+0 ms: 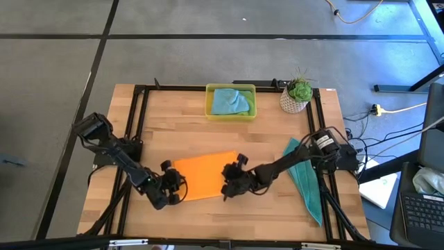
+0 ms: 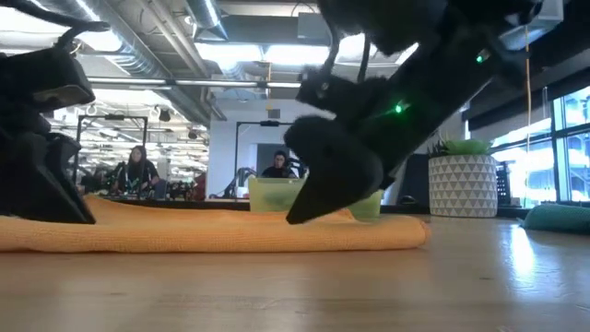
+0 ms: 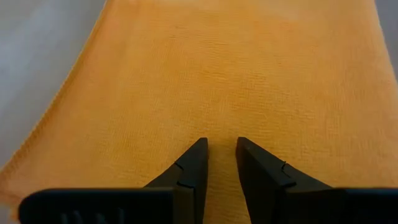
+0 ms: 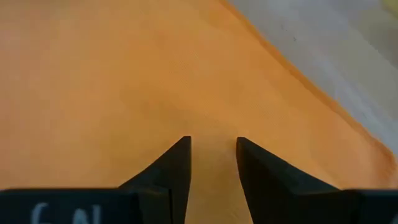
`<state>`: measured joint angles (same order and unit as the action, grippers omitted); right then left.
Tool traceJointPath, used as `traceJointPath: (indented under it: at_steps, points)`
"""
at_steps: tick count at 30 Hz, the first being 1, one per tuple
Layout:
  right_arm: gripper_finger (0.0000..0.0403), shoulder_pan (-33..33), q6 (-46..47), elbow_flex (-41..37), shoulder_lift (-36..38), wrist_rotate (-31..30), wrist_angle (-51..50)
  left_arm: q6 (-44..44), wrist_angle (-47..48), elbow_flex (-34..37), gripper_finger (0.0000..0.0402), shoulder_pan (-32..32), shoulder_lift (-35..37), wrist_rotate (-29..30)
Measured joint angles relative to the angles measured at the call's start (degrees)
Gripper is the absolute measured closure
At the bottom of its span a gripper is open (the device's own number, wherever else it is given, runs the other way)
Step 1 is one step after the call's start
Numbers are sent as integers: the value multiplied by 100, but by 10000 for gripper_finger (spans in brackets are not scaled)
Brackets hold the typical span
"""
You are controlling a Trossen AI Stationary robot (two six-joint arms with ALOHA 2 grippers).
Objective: Fold microfiber towels
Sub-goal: Fold the orange cloth
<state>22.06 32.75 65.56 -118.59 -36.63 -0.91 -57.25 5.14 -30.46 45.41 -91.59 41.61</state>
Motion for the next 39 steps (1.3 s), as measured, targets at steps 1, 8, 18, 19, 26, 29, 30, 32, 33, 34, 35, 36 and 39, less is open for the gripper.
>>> traceJointPath:
  at_steps: [1, 8, 18, 19, 26, 29, 30, 32, 33, 34, 35, 36, 39]
  points:
    - [273, -51, 1, -23, -15, 48, -2, -132, 6, 3, 322, 11, -1, -15]
    - [273, -490, -618, 2, -362, 84, 542, -950, -122, -13, 321, 115, -146, 12]
    - [273, -1279, -2258, 74, -612, 814, 1461, -2258, -559, -6, 321, 473, -380, 431]
    - [273, -1325, -2428, 99, -616, 813, 1445, -2365, -626, -6, 321, 505, -427, 470]
    - [273, -1247, -3299, 501, -636, 328, 1015, -2318, -1161, -172, 337, 670, -901, 889]
    - [273, -1037, -3499, 787, -505, -68, 478, -1827, -1124, -281, 346, 683, -859, 735]
    - [273, -954, -3495, 878, -400, -96, 302, -1639, -1081, -317, 349, 684, -811, 690]
    - [273, -750, -3422, 1083, -227, -16, 208, -1223, -1002, -384, 354, 689, -666, 697]
    - [273, -636, -3376, 1147, -158, 141, 164, -1029, -964, -421, 356, 693, -578, 722]
    - [273, -517, -3336, 1205, -133, 389, 159, -808, -891, -442, 358, 693, -472, 727]
    - [273, -405, -3320, 1260, -130, 754, 220, -619, -796, -451, 359, 693, -365, 760]
    - [273, -293, -3300, 1287, -130, 1130, 336, -448, -667, -467, 360, 699, -254, 775]
    - [273, 8, -3163, 1293, -131, 1865, 987, -232, -145, -500, 360, 708, 88, 914]
